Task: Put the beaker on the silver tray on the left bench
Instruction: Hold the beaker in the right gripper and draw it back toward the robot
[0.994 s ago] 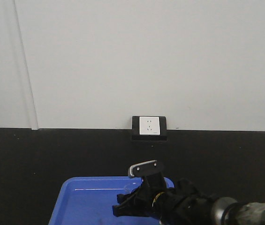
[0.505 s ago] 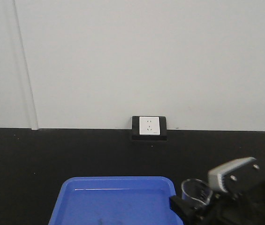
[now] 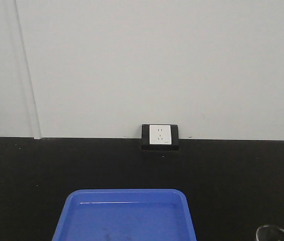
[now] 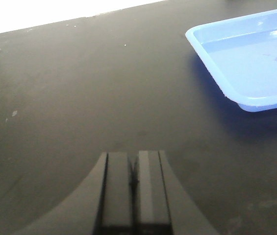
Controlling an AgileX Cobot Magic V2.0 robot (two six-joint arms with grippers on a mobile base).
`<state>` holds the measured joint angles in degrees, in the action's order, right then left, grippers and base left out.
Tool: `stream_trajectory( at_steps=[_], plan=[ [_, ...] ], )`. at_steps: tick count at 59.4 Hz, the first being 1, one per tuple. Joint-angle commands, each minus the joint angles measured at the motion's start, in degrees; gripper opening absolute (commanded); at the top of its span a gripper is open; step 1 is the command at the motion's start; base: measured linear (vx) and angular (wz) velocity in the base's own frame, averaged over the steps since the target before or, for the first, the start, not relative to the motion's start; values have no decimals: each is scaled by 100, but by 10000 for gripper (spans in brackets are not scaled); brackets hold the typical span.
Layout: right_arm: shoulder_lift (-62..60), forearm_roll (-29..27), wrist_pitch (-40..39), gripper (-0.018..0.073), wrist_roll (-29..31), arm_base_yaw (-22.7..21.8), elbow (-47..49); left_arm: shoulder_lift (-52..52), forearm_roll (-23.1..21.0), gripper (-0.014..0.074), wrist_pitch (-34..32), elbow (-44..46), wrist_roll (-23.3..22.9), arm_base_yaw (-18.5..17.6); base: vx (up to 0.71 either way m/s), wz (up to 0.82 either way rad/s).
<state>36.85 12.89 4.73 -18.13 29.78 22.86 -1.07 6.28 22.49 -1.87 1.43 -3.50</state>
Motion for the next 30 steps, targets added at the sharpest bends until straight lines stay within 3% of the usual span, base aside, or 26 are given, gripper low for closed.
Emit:
stream_trajectory(
  at_steps=[1, 30],
  plan=[
    [-60, -3, -288, -14, 43, -17, 170, -45, -15, 1, -474, -114, -11, -21, 0, 0],
    [-61, -3, -252, -14, 43, -17, 170, -45, -15, 1, -474, -114, -11, -21, 0, 0]
  ],
)
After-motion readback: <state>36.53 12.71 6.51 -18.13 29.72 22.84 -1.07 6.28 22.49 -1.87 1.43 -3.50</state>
